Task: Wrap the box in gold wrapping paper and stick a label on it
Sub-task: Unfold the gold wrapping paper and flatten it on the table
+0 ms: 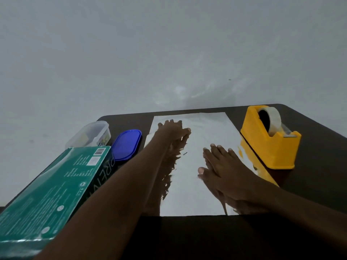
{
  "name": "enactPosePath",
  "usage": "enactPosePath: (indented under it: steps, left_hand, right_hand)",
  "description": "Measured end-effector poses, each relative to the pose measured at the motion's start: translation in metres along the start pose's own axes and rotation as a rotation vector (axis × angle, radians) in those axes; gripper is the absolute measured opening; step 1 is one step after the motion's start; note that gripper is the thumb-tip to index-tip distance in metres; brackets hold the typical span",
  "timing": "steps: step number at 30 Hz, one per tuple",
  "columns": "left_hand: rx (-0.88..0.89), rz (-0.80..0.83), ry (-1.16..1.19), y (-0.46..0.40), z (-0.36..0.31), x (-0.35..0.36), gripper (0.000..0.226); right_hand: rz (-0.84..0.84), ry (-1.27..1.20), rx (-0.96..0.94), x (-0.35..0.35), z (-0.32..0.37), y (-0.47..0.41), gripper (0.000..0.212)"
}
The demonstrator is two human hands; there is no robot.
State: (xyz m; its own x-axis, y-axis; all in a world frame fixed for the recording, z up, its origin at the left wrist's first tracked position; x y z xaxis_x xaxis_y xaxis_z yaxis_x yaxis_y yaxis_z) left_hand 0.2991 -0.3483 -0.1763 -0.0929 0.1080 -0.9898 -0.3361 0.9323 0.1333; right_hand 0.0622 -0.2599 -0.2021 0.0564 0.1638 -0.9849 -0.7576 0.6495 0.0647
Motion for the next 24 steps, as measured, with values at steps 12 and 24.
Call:
enactPosePath:
  steps: [12, 24]
  left_hand:
    - [0.042, -0.09, -0.015, 0.016, -0.013, 0.017, 0.08]
    - [0.034, -0.18, 0.099, 0.06, -0.018, 0.002, 0.079]
  right_hand:
    - [-0.051, -0.002, 0.138, -0.01, -0.016, -0.037, 0.072]
    - [-0.041, 0.047, 0.179, -0.008, -0.018, -0.043, 0.076]
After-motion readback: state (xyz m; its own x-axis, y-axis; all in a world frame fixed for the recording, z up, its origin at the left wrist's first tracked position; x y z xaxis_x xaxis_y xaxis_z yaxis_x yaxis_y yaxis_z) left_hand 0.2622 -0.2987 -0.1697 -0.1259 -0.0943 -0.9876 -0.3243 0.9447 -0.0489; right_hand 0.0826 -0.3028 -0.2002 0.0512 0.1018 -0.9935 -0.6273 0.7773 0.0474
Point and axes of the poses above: each hand's wrist, its own y-axis away from the middle knuckle, its own x-axis out of the palm, z = x × y, the point moved 5 cm from there along -y, towards the middle knuckle, and after that the axes turned 7 degrees about z, right-handed, at the moved point
